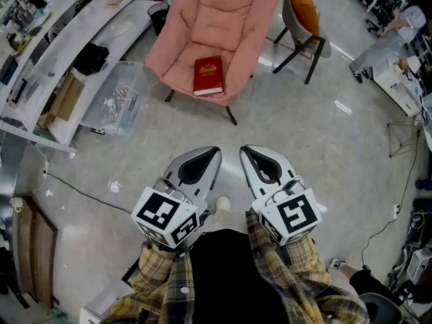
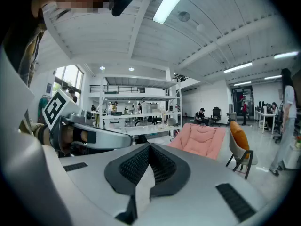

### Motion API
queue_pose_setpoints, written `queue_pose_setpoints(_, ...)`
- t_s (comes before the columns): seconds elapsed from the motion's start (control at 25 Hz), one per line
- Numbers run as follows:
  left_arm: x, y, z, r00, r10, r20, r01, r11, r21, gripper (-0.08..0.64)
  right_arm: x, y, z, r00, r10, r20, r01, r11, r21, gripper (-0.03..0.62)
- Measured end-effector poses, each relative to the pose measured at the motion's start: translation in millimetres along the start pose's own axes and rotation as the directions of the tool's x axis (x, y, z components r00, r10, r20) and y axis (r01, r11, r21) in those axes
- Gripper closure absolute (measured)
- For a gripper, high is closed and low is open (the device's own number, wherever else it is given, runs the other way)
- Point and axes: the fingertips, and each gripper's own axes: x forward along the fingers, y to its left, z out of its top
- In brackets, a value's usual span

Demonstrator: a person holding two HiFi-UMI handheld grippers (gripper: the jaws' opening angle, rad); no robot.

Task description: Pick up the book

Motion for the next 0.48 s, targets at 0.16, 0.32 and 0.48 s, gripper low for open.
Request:
queue_pose_setpoints(0.16,3.3,-1.4,1.9,1.000,-0.004,0.007,0.004,1.000,0.009,0.555,1.2,1.1,0.5,1.000,0.005,0.006,-0.005,1.000,-0.026,0.577)
queue_pose_setpoints(0.32,2.6,-3.6,2.4,1.000,0.005,0.007,-0.005,1.000,0.015,0.555,-0.6,4.8,2.4,1.000,0.020,0.010,-0.019,0.999,-0.034,0.577)
queue_pose_setpoints(0.48,3.7,-9.8,3.1,1.000,0.013,0.014,-0.014,1.000,0.021,0.555,-6.0,3.3,3.6,0.999,0.030,0.019,-0.029,0.999,-0.028,0.577)
